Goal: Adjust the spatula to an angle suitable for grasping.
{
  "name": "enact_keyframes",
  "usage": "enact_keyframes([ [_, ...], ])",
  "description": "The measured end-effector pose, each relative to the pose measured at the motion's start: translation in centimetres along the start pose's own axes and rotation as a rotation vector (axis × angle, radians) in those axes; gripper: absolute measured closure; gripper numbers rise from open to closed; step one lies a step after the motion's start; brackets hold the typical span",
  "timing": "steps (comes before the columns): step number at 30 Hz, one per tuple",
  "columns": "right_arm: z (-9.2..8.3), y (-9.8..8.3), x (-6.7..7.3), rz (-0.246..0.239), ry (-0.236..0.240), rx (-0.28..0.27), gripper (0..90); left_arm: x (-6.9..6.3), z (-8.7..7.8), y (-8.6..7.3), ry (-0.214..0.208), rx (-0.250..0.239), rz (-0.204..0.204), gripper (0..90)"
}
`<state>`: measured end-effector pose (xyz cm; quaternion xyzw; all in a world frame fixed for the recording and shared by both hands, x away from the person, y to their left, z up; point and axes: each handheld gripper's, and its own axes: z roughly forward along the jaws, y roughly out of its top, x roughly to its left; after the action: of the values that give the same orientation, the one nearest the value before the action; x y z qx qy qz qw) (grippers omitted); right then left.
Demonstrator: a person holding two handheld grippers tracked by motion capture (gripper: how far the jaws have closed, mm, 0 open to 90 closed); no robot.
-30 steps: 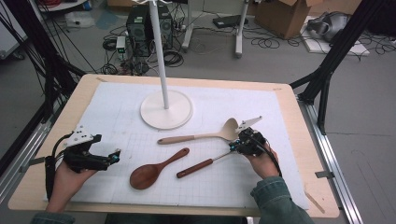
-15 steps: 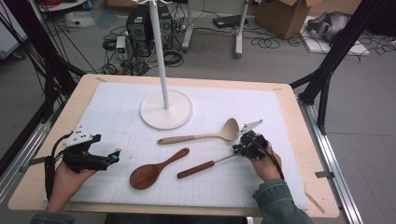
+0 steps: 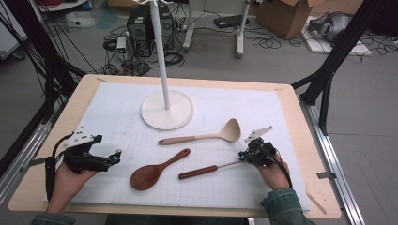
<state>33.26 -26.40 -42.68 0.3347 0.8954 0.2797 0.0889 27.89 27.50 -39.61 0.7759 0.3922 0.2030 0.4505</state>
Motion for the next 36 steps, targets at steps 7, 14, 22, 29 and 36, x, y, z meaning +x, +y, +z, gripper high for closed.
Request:
enact_keyframes([
  [7, -0.6, -0.9, 0.6, 0.008, 0.017, 0.003, 89.7, 0.0, 0.1, -0.1, 0.002, 0.004, 0.001, 1.7],
  [14, -1.1, -1.7, 1.2, 0.014, 0.044, -0.003, 89.7, -0.2, 0.3, -0.1, 0.000, 0.006, 0.000, 1.7],
  [22, -1.6, -2.5, 2.0, 0.010, 0.060, 0.007, 89.6, -0.2, 0.3, -0.1, -0.002, 0.008, 0.007, 1.7],
  [29, -1.9, -2.7, 2.3, 0.002, 0.076, 0.018, 89.6, -0.2, 0.2, -0.1, 0.000, 0.005, 0.004, 1.7],
  [36, -2.1, -2.6, 2.6, -0.026, 0.090, 0.035, 89.6, -0.1, 0.2, -0.1, -0.004, 0.006, 0.004, 1.7],
])
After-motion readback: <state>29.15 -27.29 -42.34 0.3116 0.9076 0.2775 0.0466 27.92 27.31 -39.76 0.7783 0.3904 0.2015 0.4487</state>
